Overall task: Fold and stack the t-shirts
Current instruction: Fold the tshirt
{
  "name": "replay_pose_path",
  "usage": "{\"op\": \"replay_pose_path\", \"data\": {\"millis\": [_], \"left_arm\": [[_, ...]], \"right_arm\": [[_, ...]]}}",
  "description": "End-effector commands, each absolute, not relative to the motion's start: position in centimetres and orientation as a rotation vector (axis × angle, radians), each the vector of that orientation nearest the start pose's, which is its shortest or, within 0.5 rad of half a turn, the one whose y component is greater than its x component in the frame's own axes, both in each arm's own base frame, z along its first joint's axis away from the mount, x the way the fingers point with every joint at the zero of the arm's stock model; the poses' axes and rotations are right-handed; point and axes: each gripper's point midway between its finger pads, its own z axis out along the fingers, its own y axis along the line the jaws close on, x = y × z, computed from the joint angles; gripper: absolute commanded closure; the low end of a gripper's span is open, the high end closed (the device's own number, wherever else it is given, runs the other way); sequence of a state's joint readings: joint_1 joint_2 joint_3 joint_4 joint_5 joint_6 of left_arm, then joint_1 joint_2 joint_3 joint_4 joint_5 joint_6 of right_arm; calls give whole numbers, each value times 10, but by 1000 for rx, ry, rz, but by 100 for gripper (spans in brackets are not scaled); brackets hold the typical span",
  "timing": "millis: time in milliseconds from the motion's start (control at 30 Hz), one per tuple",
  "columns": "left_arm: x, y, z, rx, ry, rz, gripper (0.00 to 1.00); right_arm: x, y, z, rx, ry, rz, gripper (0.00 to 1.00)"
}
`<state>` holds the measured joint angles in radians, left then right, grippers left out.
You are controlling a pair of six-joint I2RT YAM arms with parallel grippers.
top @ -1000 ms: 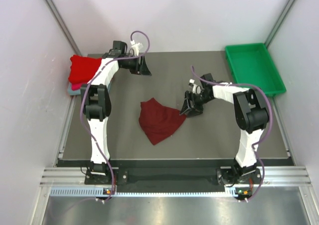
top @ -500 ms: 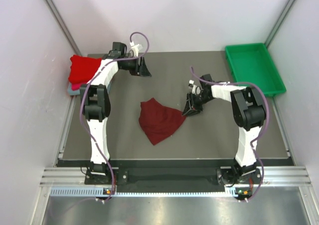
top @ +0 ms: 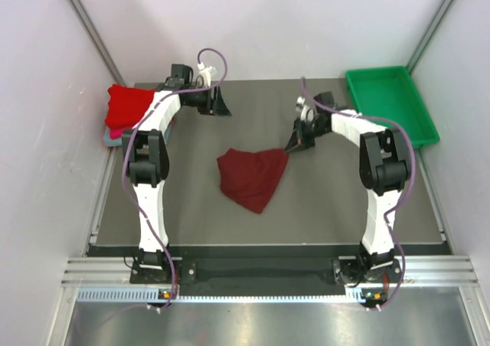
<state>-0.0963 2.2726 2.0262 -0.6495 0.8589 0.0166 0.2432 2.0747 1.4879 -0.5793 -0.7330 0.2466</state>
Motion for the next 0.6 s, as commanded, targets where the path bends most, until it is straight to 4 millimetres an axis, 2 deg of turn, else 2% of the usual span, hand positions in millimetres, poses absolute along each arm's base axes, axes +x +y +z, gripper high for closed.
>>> {"op": "replay_pose_path", "data": {"millis": [0, 67, 100, 133, 200, 233, 300, 433, 467, 533, 567], "left_arm": [[525, -180, 177, 525, 2157, -1046, 41], [531, -182, 176, 496, 2152, -1066, 41], [533, -183, 176, 483, 2150, -1075, 41], [538, -186, 181, 451, 2138, -1094, 41], [542, -191, 176, 389, 2155, -1163, 41], [549, -193, 179, 380, 2127, -1176, 41], [548, -200, 179, 359, 2115, -1259, 40], [541, -218, 173, 286, 2116, -1418, 40], [546, -220, 162, 269, 2117, -1443, 40], [557, -227, 159, 267, 2080, -1470, 40], [562, -228, 135, 247, 2104, -1484, 40]], "right_arm": [[463, 195, 106, -265, 2504, 1000, 100], [483, 189, 113, -299, 2459, 954, 100], [499, 187, 124, -308, 2421, 925, 100], [506, 186, 117, -311, 2421, 913, 100], [524, 186, 120, -341, 2378, 876, 100], [528, 187, 123, -355, 2362, 867, 100], [536, 191, 137, -384, 2314, 857, 100], [530, 197, 148, -408, 2294, 871, 100], [528, 198, 148, -415, 2295, 872, 100], [519, 199, 139, -422, 2323, 881, 100], [517, 199, 136, -421, 2332, 884, 100]]}}
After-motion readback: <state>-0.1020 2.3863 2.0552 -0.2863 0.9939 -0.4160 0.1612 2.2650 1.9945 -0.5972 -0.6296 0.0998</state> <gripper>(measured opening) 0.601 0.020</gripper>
